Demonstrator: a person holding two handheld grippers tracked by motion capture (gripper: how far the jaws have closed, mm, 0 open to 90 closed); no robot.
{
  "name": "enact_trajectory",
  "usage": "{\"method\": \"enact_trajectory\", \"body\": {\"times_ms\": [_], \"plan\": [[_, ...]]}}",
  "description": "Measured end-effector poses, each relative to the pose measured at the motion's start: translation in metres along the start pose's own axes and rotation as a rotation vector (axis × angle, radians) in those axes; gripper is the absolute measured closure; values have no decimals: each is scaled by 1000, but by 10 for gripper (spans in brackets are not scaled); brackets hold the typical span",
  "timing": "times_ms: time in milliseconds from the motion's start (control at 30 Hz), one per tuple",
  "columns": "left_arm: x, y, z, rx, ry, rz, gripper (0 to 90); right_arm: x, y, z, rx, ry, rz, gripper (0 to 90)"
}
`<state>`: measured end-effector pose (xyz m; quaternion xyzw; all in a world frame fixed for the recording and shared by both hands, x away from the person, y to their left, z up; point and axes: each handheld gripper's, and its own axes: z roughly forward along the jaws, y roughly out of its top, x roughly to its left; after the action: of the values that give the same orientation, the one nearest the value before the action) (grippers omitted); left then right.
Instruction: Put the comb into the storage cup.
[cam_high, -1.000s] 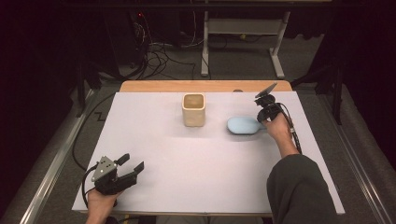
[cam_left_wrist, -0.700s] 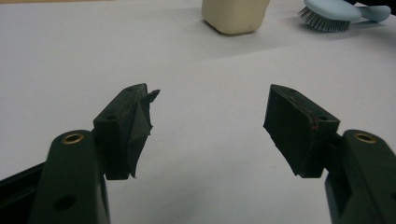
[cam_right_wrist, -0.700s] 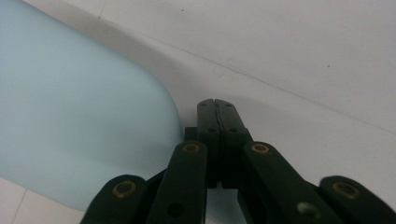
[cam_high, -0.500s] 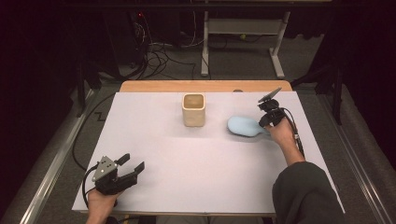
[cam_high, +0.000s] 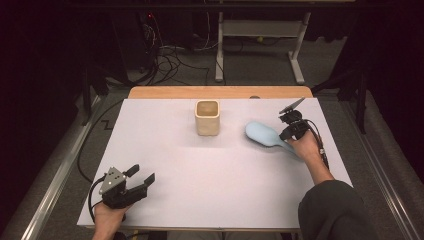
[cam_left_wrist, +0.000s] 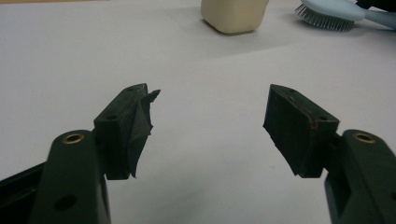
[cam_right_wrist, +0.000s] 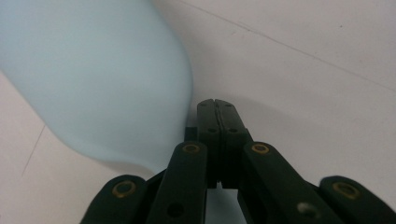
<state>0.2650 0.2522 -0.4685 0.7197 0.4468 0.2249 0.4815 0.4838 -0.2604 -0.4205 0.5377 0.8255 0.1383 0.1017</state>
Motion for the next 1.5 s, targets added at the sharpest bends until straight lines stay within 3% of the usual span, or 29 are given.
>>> {"method": "enact_trajectory", "body": {"times_ms": [867, 1500], "plan": [[0, 0, 0, 0, -4, -1, 325, 11, -27, -10, -35, 51, -17, 900], [-1, 0, 0, 1, -8, -3, 327, 22, -38, -25, -76, 53, -44, 866]]}}
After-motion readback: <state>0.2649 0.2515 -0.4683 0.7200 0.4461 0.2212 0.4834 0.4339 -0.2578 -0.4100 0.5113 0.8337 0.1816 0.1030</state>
